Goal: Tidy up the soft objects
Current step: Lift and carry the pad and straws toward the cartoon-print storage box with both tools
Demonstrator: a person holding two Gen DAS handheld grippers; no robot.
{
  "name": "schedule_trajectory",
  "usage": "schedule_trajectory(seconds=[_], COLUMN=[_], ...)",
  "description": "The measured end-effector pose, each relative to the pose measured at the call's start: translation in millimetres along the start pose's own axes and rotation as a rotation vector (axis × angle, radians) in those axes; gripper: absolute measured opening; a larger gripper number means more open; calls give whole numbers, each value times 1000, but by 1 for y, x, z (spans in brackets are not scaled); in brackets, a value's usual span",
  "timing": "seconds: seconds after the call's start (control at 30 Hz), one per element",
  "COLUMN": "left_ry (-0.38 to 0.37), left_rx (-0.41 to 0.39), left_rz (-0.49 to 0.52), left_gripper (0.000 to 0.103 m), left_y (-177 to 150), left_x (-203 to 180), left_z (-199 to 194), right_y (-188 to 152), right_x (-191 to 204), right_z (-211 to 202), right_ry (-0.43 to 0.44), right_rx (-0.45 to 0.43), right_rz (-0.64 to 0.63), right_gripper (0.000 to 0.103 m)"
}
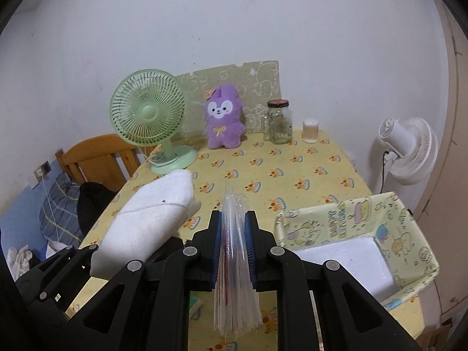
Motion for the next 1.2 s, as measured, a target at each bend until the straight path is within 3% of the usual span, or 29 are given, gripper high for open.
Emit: schedule_trajectory(seconds=[0.73,1.2], left_ry=[-71,-108], left_rx=[-61,-29], left_rz=[41,61], left_gripper=[38,38], left_y=[23,15], left_x=[-64,-100], left_z=[-6,12], right_y=[30,22], right_x=[-54,-92], right_z=[-36,-32], right_ry=[-80,-101], right_rx=[-93,-66], right_rz=[-44,-23], right_gripper=[18,18])
Point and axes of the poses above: each gripper's, at about its wrist camera, not at the fingertips, and z roughly the way its jaws point, x to its left, y to its top, the point moved 5 cm from there along z, roughly the way its jaws point, and after that the axes turned 9 degrees about -x, right-handed, at the moved point
